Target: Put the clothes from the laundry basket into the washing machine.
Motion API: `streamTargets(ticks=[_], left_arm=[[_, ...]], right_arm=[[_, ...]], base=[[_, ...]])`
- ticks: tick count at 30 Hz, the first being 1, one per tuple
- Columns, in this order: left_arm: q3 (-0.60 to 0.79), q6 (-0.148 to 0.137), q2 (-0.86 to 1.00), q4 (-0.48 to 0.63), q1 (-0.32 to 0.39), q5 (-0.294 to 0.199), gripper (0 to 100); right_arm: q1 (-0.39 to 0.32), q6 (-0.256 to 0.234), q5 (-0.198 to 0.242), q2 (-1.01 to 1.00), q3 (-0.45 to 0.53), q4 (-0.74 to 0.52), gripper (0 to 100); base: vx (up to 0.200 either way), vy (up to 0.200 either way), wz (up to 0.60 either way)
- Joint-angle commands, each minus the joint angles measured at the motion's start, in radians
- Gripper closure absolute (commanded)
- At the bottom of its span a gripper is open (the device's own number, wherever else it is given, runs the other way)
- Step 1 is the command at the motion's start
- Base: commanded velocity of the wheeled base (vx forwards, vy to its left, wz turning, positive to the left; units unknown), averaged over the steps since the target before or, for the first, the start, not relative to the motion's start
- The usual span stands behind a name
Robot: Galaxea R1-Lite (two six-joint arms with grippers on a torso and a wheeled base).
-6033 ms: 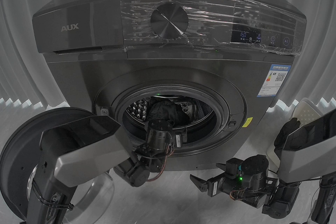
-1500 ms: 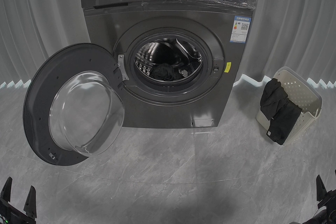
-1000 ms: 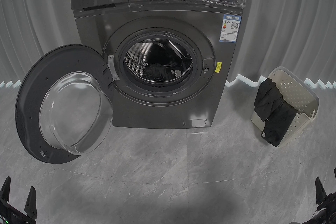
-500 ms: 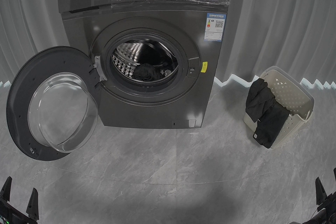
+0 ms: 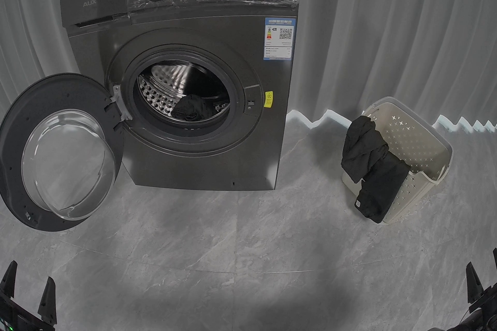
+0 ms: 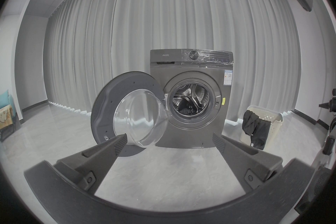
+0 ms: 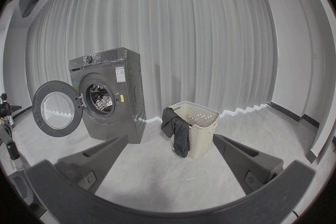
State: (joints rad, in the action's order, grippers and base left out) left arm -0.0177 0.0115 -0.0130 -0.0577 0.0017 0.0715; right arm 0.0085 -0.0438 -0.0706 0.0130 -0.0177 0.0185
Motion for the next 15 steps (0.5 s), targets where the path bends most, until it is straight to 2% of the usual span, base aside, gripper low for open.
streamTargets(ticks=[1, 5, 15], left_arm=[[0.013, 0.012, 0.011, 0.001, 0.000, 0.002, 0], [0.013, 0.031, 0.011, 0.001, 0.000, -0.010, 0], [0.013, 0.030, 0.011, -0.001, 0.000, -0.001, 0]], right_arm=[[-0.001, 0.001, 0.000, -0.013, 0.015, 0.000, 0], [0.001, 0.001, 0.000, -0.013, 0.013, 0.001, 0], [-0.001, 0.001, 0.000, -0.013, 0.013, 0.001, 0]], base=[[0.200, 0.000, 0.00], [0.200, 0.000, 0.00], [0.200, 0.000, 0.00]])
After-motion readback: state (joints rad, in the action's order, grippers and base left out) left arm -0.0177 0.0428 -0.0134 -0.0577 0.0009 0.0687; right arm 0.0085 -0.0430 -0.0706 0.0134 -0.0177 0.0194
